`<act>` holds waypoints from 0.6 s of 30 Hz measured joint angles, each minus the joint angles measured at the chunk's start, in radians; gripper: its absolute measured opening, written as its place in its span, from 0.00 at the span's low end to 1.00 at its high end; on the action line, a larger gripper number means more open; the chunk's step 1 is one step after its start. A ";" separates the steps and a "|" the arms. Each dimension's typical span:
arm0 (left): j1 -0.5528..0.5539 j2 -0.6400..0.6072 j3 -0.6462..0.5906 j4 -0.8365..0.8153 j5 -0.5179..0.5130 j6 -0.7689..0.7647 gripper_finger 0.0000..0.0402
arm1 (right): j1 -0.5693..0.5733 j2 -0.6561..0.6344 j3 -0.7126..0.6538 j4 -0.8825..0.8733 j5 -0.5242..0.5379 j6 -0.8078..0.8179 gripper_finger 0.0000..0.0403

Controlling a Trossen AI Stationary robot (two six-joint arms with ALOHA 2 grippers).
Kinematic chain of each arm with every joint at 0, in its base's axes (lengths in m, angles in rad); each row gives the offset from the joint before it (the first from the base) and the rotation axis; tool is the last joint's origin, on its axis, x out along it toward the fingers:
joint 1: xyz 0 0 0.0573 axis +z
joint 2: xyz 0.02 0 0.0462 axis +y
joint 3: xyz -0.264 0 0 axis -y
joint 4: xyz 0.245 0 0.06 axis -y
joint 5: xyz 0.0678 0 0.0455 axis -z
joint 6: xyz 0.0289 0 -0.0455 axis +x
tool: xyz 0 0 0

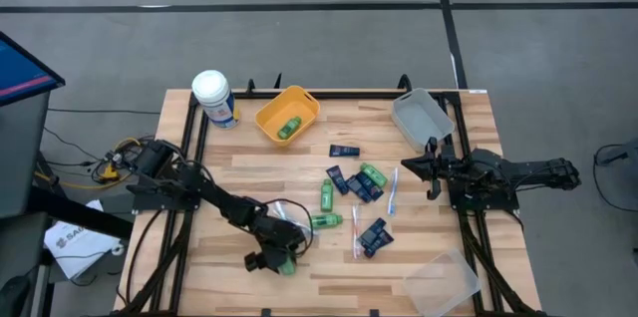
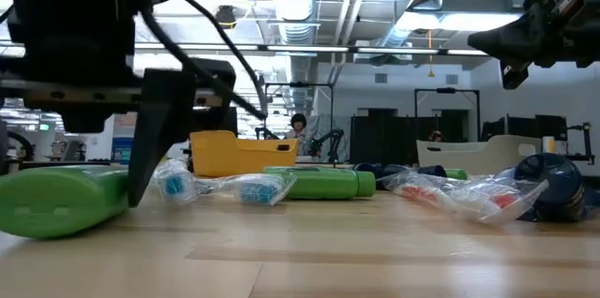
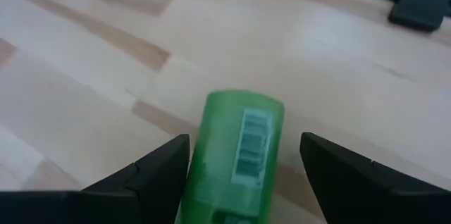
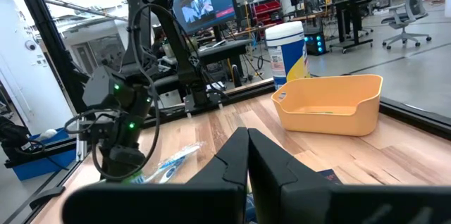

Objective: Pick & Place Travel size toiletries
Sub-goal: Put the green shampoo into the yellow bin

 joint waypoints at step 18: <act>-0.002 -0.002 -0.009 0.002 -0.036 0.048 0.43 | 0.000 0.000 0.000 0.000 0.000 0.000 0.00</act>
